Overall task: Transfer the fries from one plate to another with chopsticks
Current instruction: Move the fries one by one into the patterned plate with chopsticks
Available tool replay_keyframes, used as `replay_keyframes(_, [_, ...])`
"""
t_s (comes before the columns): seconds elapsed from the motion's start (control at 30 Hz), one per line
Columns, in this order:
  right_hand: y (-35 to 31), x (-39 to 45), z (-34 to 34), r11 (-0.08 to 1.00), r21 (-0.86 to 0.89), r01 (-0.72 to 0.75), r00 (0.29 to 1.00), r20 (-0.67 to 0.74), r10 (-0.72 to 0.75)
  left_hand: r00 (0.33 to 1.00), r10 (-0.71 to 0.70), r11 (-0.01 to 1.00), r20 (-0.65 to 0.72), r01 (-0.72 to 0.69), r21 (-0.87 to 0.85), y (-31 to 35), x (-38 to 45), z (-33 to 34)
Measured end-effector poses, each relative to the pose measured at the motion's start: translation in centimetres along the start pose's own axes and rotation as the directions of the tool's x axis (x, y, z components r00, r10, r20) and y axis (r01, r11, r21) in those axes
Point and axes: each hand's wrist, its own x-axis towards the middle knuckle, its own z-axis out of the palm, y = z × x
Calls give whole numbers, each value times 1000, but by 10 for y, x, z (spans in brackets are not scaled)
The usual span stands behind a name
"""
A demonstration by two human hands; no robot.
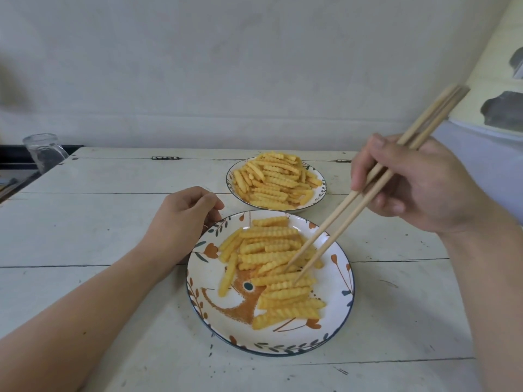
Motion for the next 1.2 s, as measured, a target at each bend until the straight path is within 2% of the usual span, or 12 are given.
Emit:
replay_keyframes(0.13, [12, 13, -8, 992, 108, 65, 948, -316, -28, 1000, -5, 1000, -1, 5, 0, 0, -1, 0])
replay_keyframes(0.2, [25, 22, -9, 995, 39, 96, 853, -518, -62, 1000, -6, 1000, -2, 6, 0, 0, -1, 0])
replay_keyframes(0.27, [41, 28, -6, 991, -117, 61, 792, -599, -119, 1000, -6, 1000, -3, 6, 1, 1, -1, 0])
replay_keyframes(0.43, [71, 32, 11, 957, -284, 50, 848, -494, -191, 1000, 5, 1000, -1, -5, 1, 1, -1, -1])
replay_keyframes(0.63, [79, 38, 17, 870, -484, 97, 863, -395, -316, 1000, 11, 1000, -4, -11, 2, 0, 0, -1])
replay_keyframes(0.8, [83, 36, 20, 680, -707, 195, 893, -160, -422, 1000, 0, 1000, 0, 0, -3, 0, 0, 0])
replay_keyframes(0.93, [84, 35, 26, 499, -800, 331, 838, 6, -546, 1000, -1, 1000, -6, 1, -5, 0, 0, -1])
replay_keyframes(0.97, [84, 35, 25, 516, -790, 331, 836, -8, -548, 1000, -1, 1000, -6, 1, -6, 0, 0, -1])
replay_keyframes(1.03, [81, 35, 23, 675, -688, 268, 852, -158, -500, 1000, 4, 1000, -3, -4, -2, 0, 0, -1])
replay_keyframes(1.1, [68, 33, 18, 883, -425, 200, 832, -403, -382, 1000, 8, 1000, 0, -8, -2, 0, -1, -1])
replay_keyframes(1.13, [60, 32, 14, 943, -279, 180, 804, -511, -305, 1000, 9, 1000, 1, -9, -3, 0, -1, -1])
replay_keyframes(1.2, [43, 30, 3, 984, -74, 163, 788, -590, -175, 1000, 11, 1000, -2, -11, -1, 0, 0, -1])
